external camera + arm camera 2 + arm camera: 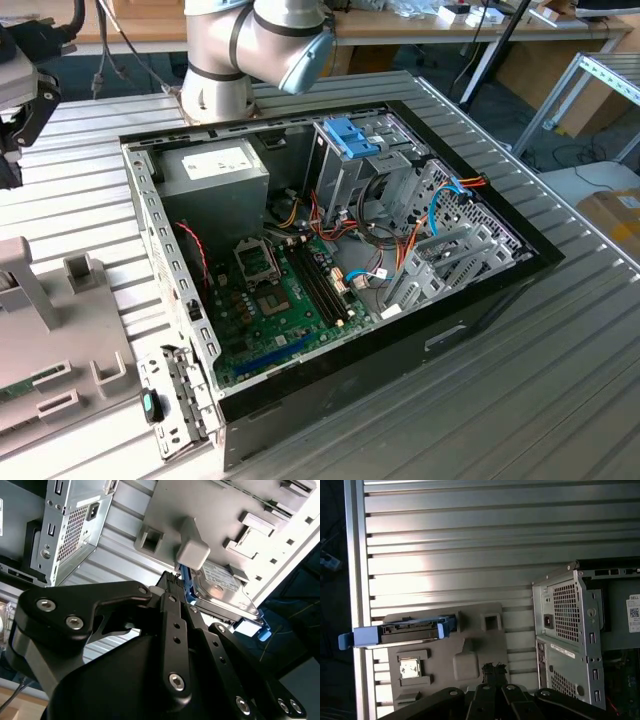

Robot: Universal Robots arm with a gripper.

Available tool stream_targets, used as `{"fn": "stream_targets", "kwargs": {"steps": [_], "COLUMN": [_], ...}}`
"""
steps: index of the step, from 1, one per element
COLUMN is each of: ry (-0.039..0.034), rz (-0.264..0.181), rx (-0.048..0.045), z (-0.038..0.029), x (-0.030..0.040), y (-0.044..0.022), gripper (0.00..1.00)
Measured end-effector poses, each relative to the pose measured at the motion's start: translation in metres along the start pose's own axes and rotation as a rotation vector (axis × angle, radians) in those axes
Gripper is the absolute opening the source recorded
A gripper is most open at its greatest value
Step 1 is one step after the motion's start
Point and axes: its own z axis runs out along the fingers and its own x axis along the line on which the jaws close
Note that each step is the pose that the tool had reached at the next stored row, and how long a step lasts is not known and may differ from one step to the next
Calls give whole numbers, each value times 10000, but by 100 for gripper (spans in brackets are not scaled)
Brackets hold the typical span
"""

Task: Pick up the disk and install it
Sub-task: 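Reach for the disk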

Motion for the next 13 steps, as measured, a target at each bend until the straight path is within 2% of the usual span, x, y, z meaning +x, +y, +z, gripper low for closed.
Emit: {"fn": "stream_targets", "kwargs": {"steps": [6,13], "ry": [0,1], "rz": [-1,0], "rx": [0,0], "z": [-4,-10], "x": [150,363], "y": [-12,-27], "gripper": [11,11]}}
